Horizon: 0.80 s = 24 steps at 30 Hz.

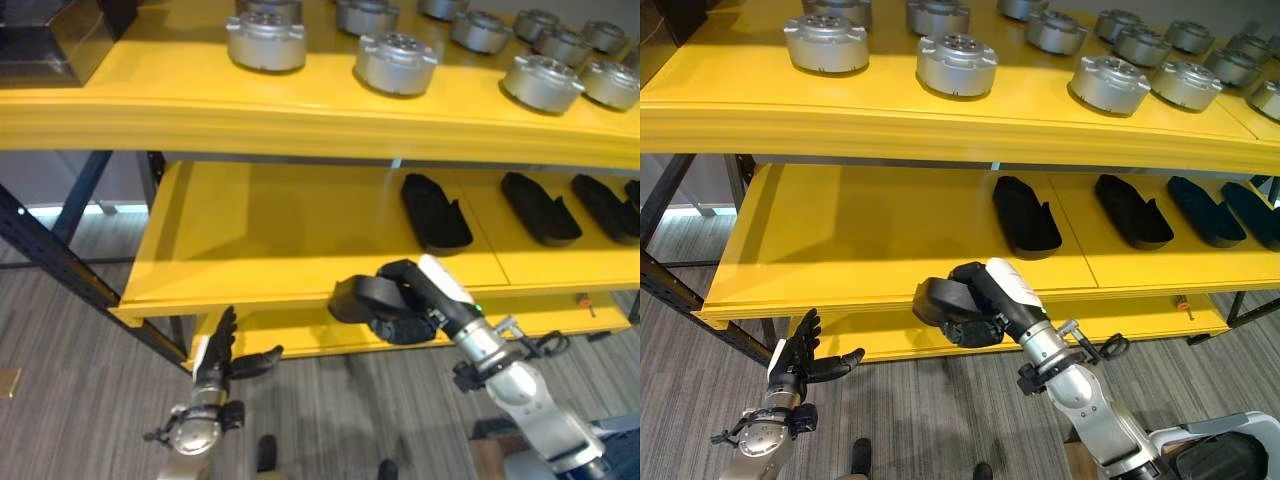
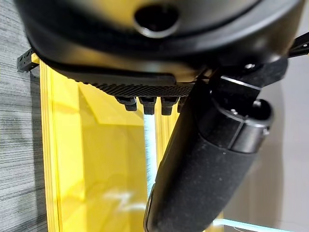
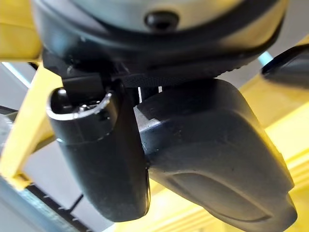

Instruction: Move parts from the plastic box to the shelf.

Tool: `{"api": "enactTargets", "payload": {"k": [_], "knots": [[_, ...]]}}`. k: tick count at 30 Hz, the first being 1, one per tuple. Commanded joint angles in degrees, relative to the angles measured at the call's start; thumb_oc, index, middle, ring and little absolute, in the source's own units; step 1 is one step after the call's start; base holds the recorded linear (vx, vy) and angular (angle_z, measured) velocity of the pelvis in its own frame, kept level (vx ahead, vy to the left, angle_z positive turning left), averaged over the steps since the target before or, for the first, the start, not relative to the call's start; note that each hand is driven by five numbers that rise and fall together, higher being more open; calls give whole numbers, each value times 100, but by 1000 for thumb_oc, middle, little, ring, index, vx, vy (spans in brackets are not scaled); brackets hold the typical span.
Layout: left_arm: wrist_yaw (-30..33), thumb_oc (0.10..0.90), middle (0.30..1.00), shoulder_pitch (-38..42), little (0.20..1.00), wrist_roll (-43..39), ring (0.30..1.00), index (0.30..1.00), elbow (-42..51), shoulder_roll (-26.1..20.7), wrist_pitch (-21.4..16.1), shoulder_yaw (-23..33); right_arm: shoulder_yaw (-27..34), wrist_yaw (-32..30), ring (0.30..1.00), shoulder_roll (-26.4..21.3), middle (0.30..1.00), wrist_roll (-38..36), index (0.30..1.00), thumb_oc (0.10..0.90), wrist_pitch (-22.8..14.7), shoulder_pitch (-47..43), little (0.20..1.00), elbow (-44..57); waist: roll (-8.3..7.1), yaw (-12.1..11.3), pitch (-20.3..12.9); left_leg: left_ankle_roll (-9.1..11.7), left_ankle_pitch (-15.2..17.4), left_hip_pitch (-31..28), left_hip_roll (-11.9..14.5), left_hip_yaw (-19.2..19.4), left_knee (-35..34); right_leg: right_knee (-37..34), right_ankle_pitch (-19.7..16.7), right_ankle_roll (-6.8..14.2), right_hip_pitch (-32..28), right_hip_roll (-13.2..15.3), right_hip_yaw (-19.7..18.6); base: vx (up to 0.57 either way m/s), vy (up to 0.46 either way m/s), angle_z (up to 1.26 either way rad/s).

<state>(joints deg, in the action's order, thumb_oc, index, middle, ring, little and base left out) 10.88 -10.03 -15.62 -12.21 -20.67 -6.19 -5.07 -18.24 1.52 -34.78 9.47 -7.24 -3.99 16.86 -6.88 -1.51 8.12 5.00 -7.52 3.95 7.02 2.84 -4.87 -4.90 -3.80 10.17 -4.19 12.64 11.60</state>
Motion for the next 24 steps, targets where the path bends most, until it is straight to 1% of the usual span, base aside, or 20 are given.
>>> {"api": "enactTargets", "payload": {"k": [1,6,18,24], "knots": [[18,900,1000,390,1000,-280,1000,1000,468,-179,-392,118,332,-696,300,401,300,-859,300,400,-755,-2168,300,1077,15,-78,-428,56,-11,-235,258,433,-13,451,103,-69,-116,-37,-186,-7,-34,2],[9,900,1000,387,1000,-297,1000,1000,460,-187,-386,88,139,-748,300,485,300,-740,300,400,-715,-2520,300,1054,49,-109,-439,58,-9,-248,261,441,-13,446,110,-74,-128,-40,-181,0,0,0],[64,900,1000,397,1000,-338,1000,1000,603,-201,-360,16,-321,-917,300,901,300,-490,300,400,-576,-3516,300,910,154,-162,-446,36,16,-286,238,452,-13,456,140,-95,-148,-18,-174,0,0,0],[69,900,1000,367,1000,-354,1000,1000,679,-239,-358,2,-484,-883,300,982,300,-352,300,400,-474,-3651,300,628,173,-175,-415,10,39,-278,223,475,-13,470,132,-93,-117,-1,-205,0,0,0]]}}
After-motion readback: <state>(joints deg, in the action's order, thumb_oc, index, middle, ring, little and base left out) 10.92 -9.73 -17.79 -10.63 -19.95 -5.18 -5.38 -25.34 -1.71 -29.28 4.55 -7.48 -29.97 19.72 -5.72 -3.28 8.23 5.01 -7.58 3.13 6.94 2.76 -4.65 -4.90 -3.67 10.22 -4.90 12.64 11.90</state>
